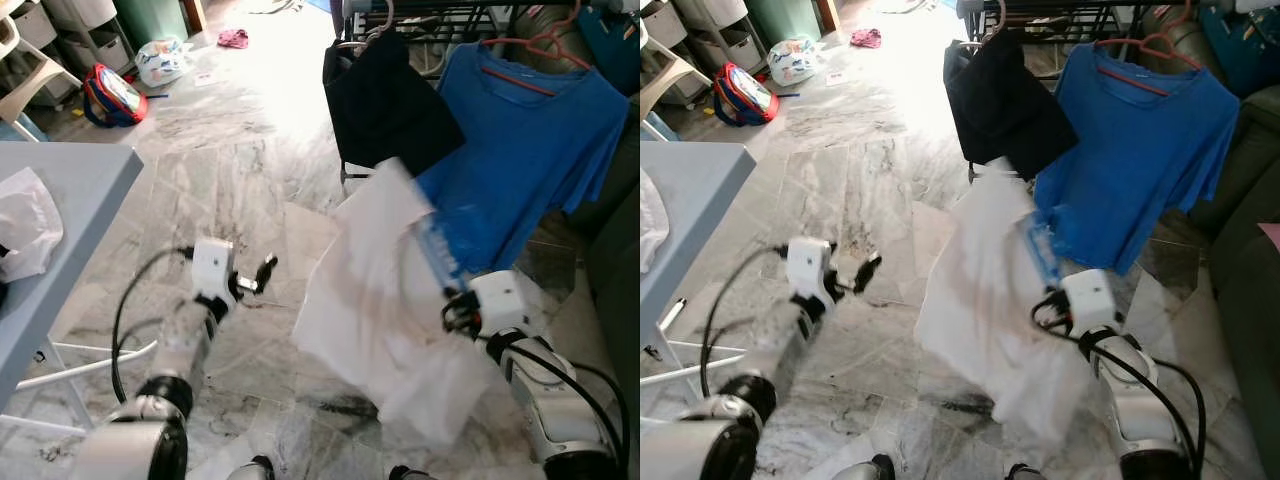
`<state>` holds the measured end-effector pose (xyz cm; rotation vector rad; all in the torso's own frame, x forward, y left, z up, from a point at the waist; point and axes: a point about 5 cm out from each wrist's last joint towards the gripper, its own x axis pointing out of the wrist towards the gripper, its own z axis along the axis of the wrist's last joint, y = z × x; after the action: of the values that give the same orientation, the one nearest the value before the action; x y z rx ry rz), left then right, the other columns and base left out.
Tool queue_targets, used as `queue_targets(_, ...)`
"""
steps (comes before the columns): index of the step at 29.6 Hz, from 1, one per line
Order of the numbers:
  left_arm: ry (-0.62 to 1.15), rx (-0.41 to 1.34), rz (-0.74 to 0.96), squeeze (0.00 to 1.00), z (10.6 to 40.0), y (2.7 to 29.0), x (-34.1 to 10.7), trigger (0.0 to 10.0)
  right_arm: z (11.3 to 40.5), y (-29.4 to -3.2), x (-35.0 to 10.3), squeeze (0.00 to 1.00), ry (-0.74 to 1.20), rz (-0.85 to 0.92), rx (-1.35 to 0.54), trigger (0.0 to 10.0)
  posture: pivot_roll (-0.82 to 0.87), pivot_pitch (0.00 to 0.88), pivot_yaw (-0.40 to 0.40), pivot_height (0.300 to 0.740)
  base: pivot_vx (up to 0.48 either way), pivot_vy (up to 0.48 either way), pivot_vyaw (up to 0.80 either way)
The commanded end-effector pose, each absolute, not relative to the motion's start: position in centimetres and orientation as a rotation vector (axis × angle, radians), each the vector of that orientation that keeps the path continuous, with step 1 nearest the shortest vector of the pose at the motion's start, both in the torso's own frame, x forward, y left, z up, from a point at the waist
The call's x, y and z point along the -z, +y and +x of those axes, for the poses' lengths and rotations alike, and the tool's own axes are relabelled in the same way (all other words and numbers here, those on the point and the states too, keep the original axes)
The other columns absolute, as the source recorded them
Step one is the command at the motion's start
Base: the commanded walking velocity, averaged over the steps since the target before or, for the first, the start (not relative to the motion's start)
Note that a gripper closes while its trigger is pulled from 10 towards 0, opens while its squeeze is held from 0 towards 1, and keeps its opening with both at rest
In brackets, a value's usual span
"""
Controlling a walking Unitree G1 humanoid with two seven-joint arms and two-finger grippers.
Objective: Hang hanger
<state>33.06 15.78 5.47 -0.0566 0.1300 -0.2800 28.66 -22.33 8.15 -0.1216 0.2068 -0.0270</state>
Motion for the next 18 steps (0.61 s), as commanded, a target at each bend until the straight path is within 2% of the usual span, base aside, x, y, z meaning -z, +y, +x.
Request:
queue_targets(1, 0.114, 0.264, -0.059, 1.00, 33.3, 15.8, -5.8, 10.0, 27.7, -22.5, -7.9, 0.00, 0.208, -0.094, 0.110, 0.0, -0.13, 0.121, 0.066, 0.740, 0.000, 0.000, 0.00)
queue_targets(5, 0.111, 0.273, -0.060, 1.00, 33.3, 15.5, -6.0, 10.0, 27.1, -22.1, -7.4, 0.00, 0.219, -0.095, 0.141, 0.0, -0.13, 0.117, 0.069, 0.740, 0.000, 0.000, 0.00)
queue_targets(6, 0.109, 0.277, -0.056, 1.00, 33.4, 15.5, -6.0, 10.0, 26.8, -22.0, -7.3, 0.00, 0.226, -0.096, 0.157, 2.4, -0.13, 0.118, 0.069, 0.740, 0.000, 0.000, 0.00)
queue_targets(7, 0.108, 0.278, -0.052, 0.96, 33.4, 15.4, -6.1, 10.0, 26.7, -22.0, -7.1, 0.00, 0.237, -0.097, 0.174, 5.3, -0.13, 0.118, 0.071, 0.740, 0.000, 0.000, 0.00)
queue_targets(8, 0.108, 0.278, -0.051, 0.53, 33.3, 15.4, -6.1, 10.0, 26.6, -21.9, -7.0, 0.00, 0.246, -0.095, 0.187, 10.0, -0.13, 0.119, 0.073, 0.740, 0.000, 0.000, 0.00)
queue_targets(9, 0.111, 0.276, -0.053, 0.00, 33.2, 15.3, -5.9, 10.0, 26.4, -22.0, -6.7, 0.00, 0.269, -0.083, 0.214, 10.0, -0.13, 0.120, 0.074, 0.740, 0.000, 0.000, 0.00)
queue_targets(18, 0.105, 0.333, -0.133, 0.00, 33.0, 13.3, -5.9, 10.0, 25.7, -22.5, -6.8, 0.00, 0.270, -0.113, 0.271, 10.0, -0.15, 0.143, 0.070, 0.740, 0.033, 0.000, 0.00)
